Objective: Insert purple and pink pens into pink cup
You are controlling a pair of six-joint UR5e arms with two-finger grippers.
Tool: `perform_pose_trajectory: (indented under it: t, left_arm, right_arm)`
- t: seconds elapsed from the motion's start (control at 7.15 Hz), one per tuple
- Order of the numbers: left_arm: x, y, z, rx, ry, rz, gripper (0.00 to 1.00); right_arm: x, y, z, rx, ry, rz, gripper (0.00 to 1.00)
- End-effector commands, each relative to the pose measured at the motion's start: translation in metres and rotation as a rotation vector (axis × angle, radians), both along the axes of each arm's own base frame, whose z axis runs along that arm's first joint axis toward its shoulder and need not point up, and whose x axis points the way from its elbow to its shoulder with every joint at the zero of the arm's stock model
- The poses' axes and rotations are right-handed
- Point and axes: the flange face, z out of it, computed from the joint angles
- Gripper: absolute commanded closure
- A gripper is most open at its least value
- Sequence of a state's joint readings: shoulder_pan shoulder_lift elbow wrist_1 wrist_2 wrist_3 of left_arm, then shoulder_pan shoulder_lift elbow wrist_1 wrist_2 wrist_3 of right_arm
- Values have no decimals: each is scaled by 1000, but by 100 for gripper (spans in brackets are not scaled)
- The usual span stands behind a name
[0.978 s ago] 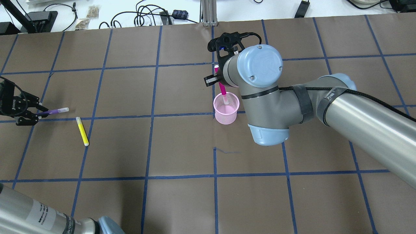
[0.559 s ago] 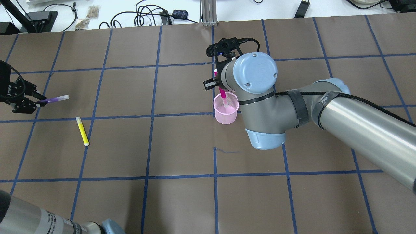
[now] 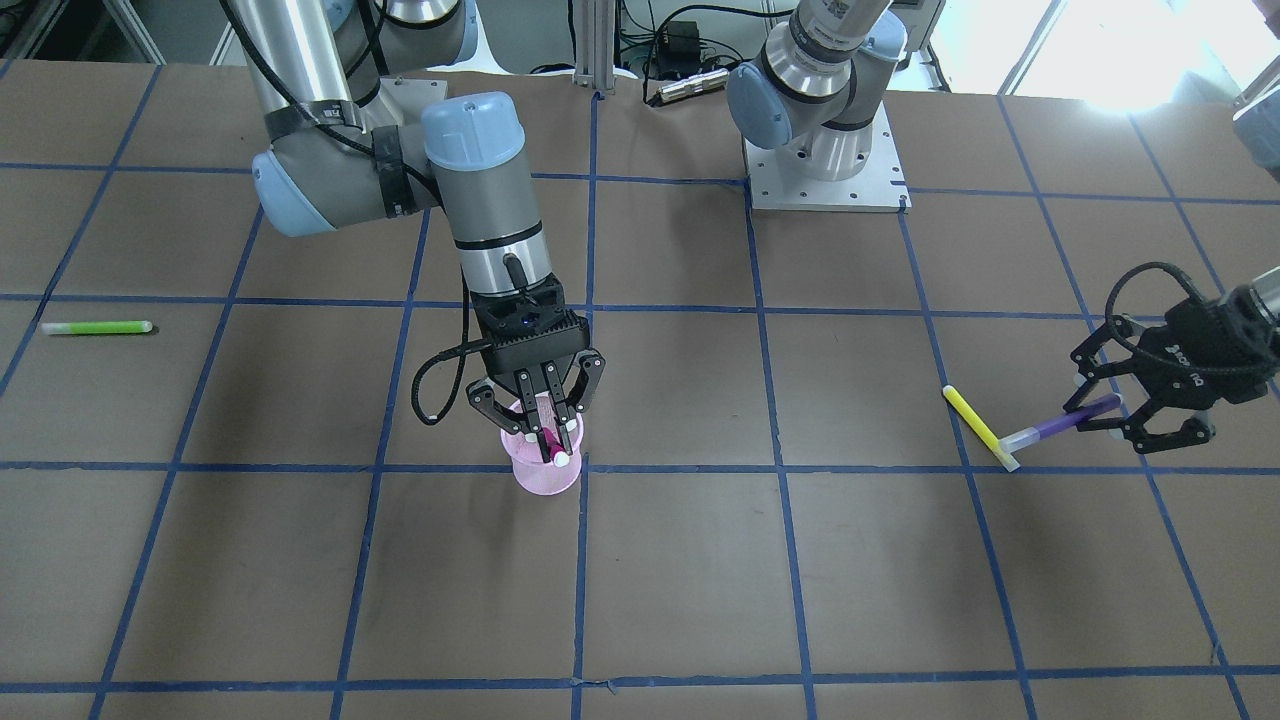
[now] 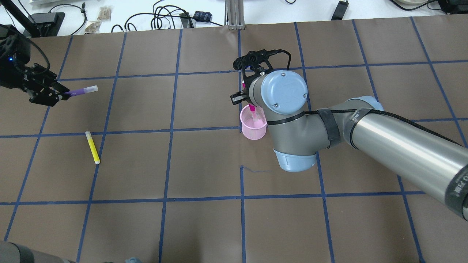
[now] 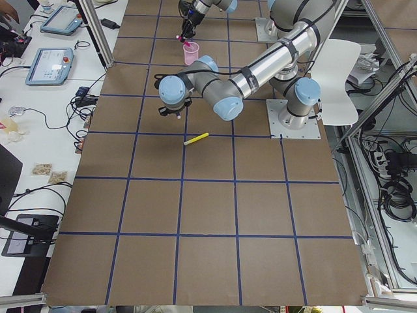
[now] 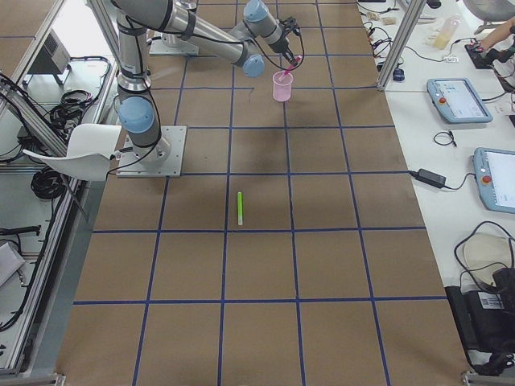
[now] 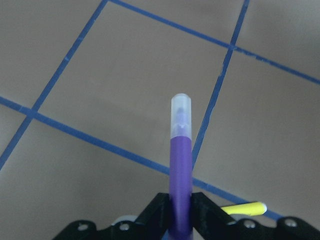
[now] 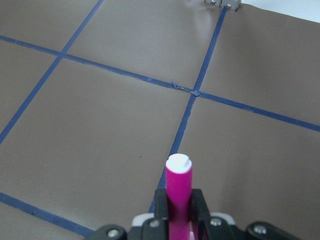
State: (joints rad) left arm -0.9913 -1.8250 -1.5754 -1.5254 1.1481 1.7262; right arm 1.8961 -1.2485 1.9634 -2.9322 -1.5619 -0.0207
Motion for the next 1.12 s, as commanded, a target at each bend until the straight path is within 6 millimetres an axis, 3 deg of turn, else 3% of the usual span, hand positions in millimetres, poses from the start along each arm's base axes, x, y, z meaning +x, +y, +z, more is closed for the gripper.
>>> perform_pose_trajectory:
  t: [0.0, 0.14, 0.28, 0.42, 0.56, 0.7, 0.84, 0.98]
  left_arm:
    - [-84, 1, 39, 48, -16, 55, 100]
    - [-108, 3, 47, 68, -19, 87, 100]
    - [-128, 4, 50, 87, -18, 108, 100]
    - [-147, 7, 55, 102, -32, 117, 100]
    - [-167, 9, 56, 119, -77, 121, 100]
    - [-188, 10, 57, 138, -79, 136, 100]
    - [-206, 12, 59, 155, -81, 157, 100]
    - [-225, 14, 59, 160, -99, 146, 100]
  right_arm:
    - [-1, -1, -9, -5, -3, -17, 98]
    - [-1, -1, -10, 2, 0, -21, 67]
    - [-2, 2, -11, 5, -7, -33, 29]
    - [-2, 4, -9, 9, -24, -54, 8]
    - [-11, -4, -4, 1, -31, -73, 0]
    - [-23, -12, 2, 20, -25, -97, 0]
    - [-52, -26, 17, 166, 16, -152, 0]
    - [-91, -37, 47, 304, 42, -218, 0]
